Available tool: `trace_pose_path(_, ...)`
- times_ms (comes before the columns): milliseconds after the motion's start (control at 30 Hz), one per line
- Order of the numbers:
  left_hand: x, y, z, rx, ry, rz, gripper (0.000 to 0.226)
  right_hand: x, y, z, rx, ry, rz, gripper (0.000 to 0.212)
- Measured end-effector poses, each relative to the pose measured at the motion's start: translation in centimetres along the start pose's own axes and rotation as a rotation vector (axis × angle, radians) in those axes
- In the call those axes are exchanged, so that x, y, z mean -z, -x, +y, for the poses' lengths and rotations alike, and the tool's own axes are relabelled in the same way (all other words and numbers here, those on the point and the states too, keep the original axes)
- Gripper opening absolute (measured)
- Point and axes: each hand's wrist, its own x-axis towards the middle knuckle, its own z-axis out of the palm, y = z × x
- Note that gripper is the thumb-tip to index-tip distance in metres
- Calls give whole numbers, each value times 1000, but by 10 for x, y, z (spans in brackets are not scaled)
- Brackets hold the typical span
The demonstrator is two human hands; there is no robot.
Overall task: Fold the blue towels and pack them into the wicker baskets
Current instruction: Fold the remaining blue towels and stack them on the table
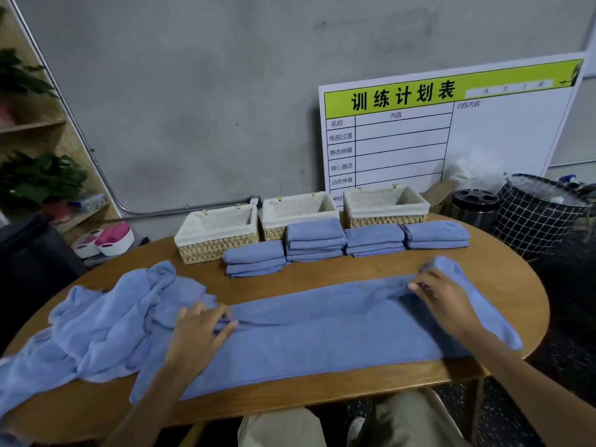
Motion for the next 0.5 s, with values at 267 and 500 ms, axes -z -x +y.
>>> trace_pose_path(267, -14, -11, -14, -17, 6, 18, 53, -14, -9, 9, -47, 64, -7, 12)
trace_pose_path(500, -8, -40, -15, 102, 46, 22, 29, -14, -42, 7, -145, -97, 44, 16)
